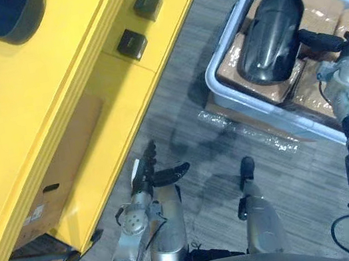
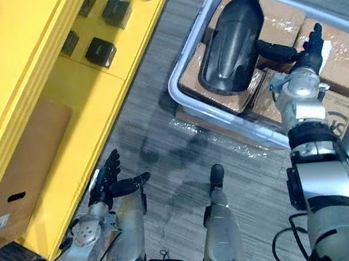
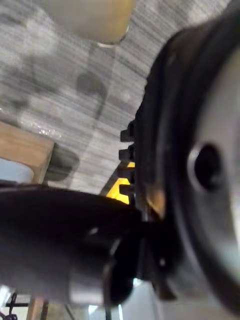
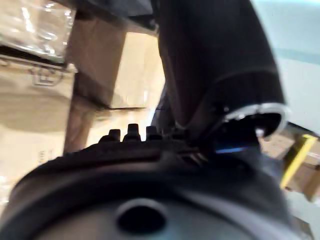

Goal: Walk over and take three plastic housings, then place them on the shelf

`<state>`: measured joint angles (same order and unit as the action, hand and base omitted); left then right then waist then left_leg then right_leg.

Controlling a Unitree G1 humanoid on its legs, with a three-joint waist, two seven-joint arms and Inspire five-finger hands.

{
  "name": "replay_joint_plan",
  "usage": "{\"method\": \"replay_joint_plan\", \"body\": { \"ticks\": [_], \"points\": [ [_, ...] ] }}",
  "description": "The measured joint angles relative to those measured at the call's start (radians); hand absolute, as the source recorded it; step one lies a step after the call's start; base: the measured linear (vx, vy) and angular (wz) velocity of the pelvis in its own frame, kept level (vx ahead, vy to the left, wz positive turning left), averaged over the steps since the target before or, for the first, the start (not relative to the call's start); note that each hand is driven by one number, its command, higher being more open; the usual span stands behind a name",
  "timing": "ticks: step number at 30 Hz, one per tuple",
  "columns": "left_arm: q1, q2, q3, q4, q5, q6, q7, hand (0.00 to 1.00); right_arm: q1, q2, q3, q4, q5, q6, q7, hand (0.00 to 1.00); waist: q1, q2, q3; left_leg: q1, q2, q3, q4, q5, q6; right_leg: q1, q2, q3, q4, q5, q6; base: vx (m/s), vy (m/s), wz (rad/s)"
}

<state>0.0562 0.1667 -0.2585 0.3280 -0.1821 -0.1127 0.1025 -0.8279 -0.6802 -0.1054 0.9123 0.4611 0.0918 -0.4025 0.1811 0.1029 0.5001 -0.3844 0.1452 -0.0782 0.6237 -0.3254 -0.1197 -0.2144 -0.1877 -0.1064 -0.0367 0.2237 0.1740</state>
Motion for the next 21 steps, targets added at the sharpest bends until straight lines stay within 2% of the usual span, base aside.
{"method": "replay_joint_plan", "body": {
  "ticks": [1, 5, 6, 11, 14, 21],
  "points": [
    [-0.014, -0.005, -0.012, 0.029, -0.014, 0.0, 0.003, 1.0, -0.007, -0.013, 0.0, 0.033, 0.011, 0.018, 0.002, 1.0, 0.009, 0.009, 0.003, -0.009, -0.001, -0.002, 0.006, 0.0, 0.001, -0.009, 0.0, -0.001, 0.007, 0.0, 0.0, -0.09, 0.027, 0.02],
    [-0.021, -0.013, -0.024, 0.081, -0.054, -0.003, 0.016, 1.0, -0.064, -0.064, 0.058, 0.079, 0.014, 0.062, 0.049, 1.0, 0.012, 0.02, 0.007, -0.035, -0.004, -0.008, 0.031, -0.003, 0.005, -0.027, -0.002, -0.005, 0.021, 0.003, 0.001, -0.08, 0.023, 0.02],
    [-0.022, -0.013, -0.03, 0.097, -0.066, -0.009, 0.022, 1.0, -0.074, -0.086, 0.071, 0.097, 0.01, 0.075, 0.081, 0.0, 0.014, 0.025, 0.007, -0.045, -0.005, -0.014, 0.038, -0.003, 0.006, -0.03, -0.002, -0.013, 0.024, 0.003, 0.002, -0.09, 0.022, 0.09],
    [-0.03, -0.013, -0.042, 0.144, -0.094, -0.013, 0.027, 1.0, -0.099, -0.188, 0.124, 0.152, -0.138, 0.143, 0.197, 0.0, 0.036, 0.039, 0.011, -0.068, -0.015, -0.032, 0.036, 0.01, 0.004, -0.051, -0.01, -0.036, 0.041, -0.003, -0.006, -0.08, 0.017, 0.1],
    [-0.029, -0.011, -0.039, 0.146, -0.116, -0.019, 0.028, 1.0, -0.126, -0.234, 0.156, 0.198, -0.19, 0.176, 0.247, 0.0, 0.037, 0.041, 0.011, -0.082, -0.015, -0.044, 0.029, 0.023, 0.001, -0.065, -0.01, -0.048, 0.054, -0.008, -0.013, -0.04, 0.008, 0.09],
    [-0.029, -0.012, -0.035, 0.14, -0.135, -0.041, 0.021, 1.0, -0.15, -0.247, 0.182, 0.234, -0.307, 0.237, 0.285, 0.0, 0.04, 0.044, 0.009, -0.071, -0.011, -0.063, -0.008, 0.051, -0.012, -0.06, -0.004, -0.066, 0.055, -0.005, -0.009, 0.01, 0.001, 0.08]
  ]
}}
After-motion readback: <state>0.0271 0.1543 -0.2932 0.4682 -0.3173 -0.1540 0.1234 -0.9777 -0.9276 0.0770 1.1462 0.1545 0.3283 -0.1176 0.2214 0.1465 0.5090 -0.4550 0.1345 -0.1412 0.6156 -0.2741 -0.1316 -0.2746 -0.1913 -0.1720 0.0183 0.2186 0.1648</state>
